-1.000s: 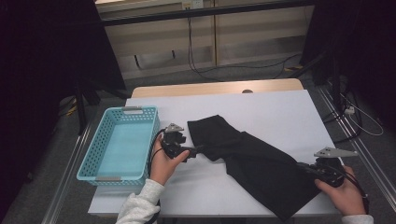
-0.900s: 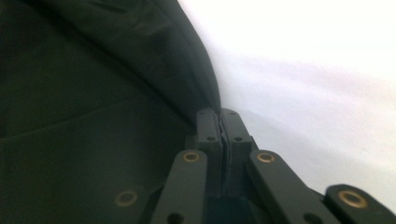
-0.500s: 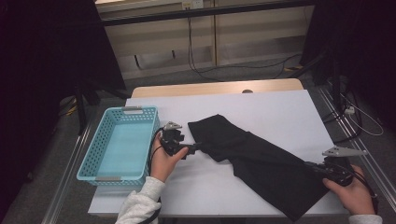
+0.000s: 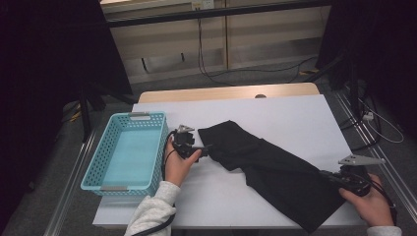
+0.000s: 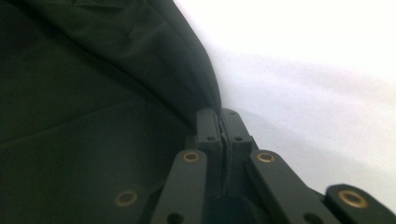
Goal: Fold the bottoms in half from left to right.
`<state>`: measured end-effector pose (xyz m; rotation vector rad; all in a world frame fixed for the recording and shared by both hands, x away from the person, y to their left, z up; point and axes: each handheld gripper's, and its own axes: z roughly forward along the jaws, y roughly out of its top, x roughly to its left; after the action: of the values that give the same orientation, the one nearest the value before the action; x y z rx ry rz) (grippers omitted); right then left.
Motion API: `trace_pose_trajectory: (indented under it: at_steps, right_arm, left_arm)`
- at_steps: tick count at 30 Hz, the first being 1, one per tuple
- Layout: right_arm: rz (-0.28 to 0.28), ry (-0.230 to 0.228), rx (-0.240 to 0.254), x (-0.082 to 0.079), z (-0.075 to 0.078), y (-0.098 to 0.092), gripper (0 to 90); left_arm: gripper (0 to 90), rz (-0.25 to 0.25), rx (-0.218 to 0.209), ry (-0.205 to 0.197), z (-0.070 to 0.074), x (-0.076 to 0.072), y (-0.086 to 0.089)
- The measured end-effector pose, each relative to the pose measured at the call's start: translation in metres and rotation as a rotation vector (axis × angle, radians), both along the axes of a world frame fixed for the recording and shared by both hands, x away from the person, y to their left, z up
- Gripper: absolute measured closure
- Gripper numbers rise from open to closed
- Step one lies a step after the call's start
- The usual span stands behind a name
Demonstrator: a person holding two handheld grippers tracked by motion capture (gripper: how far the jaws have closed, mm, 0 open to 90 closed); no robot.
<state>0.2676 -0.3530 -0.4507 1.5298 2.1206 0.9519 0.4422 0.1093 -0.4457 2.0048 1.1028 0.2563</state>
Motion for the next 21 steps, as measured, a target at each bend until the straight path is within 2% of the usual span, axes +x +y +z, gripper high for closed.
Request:
trace_pose_trajectory:
  at_steps: [5,7,10,12,13,15,17,21]
  right_arm:
    - [0.002,-0.004,0.0,0.0,0.0,0.001,88.3]
    - [0.005,-0.005,-0.002,0.0,0.0,0.001,88.2]
    - [0.008,-0.004,-0.009,0.001,0.0,0.002,88.3]
    - [0.007,-0.002,-0.006,0.001,0.0,0.003,88.2]
    - [0.009,-0.003,-0.006,0.001,0.0,0.003,88.3]
    - [0.009,-0.003,-0.006,0.002,0.0,0.003,88.2]
    - [0.009,-0.003,-0.006,0.002,0.0,0.003,88.3]
    - [0.01,-0.004,-0.012,0.002,0.0,0.003,88.2]
  left_arm:
    - [20.3,0.006,0.018,0.016,-0.006,0.005,-0.002]
    - [22.7,0.021,0.011,0.024,-0.008,0.006,-0.004]
    - [28.5,0.014,0.004,0.048,-0.011,0.007,-0.007]
    - [31.2,0.016,0.007,0.047,-0.011,0.007,-0.009]
    - [32.4,0.015,-0.005,0.059,-0.011,0.007,-0.01]
    - [41.5,0.003,-0.027,0.07,-0.012,0.007,-0.013]
    - [45.3,-0.003,-0.014,0.06,-0.012,0.006,-0.016]
    - [63.6,-0.013,-0.052,0.1,-0.013,0.006,-0.019]
